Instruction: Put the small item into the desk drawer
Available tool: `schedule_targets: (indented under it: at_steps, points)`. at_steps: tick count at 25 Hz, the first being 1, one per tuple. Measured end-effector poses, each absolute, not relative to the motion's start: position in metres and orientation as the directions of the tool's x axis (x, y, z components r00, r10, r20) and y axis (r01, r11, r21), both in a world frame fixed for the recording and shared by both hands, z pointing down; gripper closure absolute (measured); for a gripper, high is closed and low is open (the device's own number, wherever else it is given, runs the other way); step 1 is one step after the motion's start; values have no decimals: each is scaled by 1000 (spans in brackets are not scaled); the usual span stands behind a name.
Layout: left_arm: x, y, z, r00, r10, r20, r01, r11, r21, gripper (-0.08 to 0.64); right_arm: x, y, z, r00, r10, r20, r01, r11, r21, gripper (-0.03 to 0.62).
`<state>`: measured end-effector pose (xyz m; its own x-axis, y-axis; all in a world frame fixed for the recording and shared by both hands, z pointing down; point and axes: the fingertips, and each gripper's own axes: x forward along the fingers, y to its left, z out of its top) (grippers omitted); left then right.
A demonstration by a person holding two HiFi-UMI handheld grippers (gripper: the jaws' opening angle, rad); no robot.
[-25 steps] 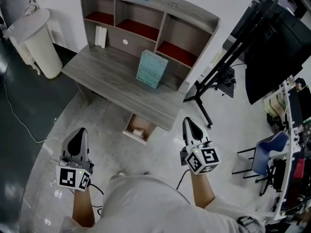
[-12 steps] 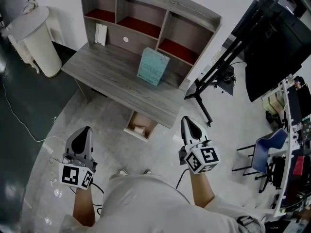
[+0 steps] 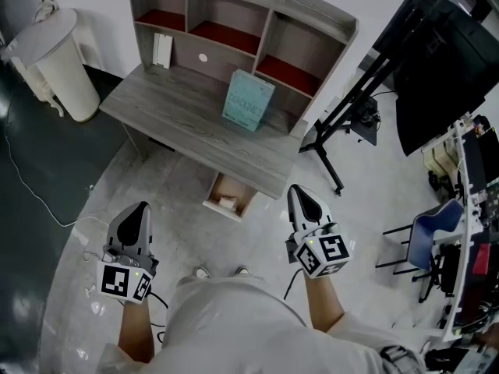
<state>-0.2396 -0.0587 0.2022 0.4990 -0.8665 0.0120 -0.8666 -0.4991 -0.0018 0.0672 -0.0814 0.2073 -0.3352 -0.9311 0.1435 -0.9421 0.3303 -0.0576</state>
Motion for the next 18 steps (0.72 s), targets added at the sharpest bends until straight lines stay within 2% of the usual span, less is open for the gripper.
schedule_targets:
  at_steps: [18]
  points:
    - [-241,-51,194,511,-859,-6,-859,-511,-4,554,63,-72,196,-326,-937,127,-945,324,-30,595]
